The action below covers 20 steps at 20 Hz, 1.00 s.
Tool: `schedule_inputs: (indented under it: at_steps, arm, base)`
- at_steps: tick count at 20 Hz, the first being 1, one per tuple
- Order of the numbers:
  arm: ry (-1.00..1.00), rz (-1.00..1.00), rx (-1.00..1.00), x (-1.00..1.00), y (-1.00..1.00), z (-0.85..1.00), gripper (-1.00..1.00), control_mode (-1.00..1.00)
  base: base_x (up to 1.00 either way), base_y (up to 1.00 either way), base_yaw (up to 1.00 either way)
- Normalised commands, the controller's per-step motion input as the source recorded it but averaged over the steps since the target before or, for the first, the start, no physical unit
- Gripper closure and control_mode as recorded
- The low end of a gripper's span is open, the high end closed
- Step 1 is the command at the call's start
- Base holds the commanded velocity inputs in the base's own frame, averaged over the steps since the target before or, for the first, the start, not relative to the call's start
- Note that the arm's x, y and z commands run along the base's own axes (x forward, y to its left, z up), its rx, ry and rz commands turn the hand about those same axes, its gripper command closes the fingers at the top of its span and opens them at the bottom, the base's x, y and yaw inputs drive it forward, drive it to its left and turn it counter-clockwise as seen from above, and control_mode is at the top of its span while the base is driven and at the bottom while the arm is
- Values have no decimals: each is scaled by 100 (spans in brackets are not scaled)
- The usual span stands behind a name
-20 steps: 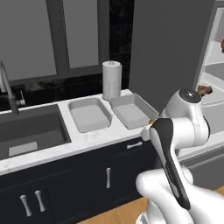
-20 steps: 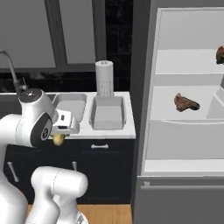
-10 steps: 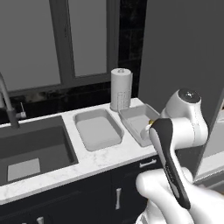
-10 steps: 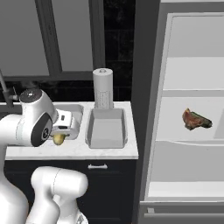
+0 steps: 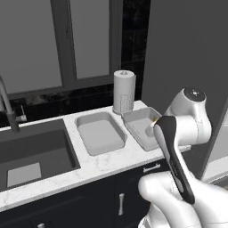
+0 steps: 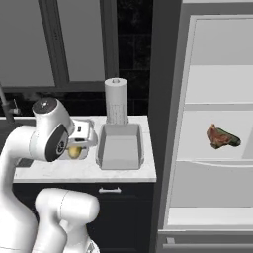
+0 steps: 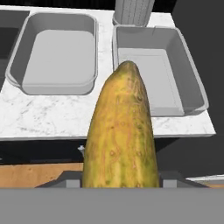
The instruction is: Place one cucumber and one steak in each tupperware on the nearby counter, to pack two identical lunches.
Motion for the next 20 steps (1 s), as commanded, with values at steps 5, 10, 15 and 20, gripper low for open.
schedule_inputs:
  at_steps: [5,10,15,20]
  arm:
    - [-2,0,0,91,-60,2,100,-100]
    - [0,0,0,85,-20,0,100,-100]
    - [21,-2,-2,87,39,-12,100,-100]
    - [50,3,0,82,1,-61,100,-100]
  base:
    - [0,0,0]
    - [0,0,0]
    - [0,0,0]
    - [0,0,0]
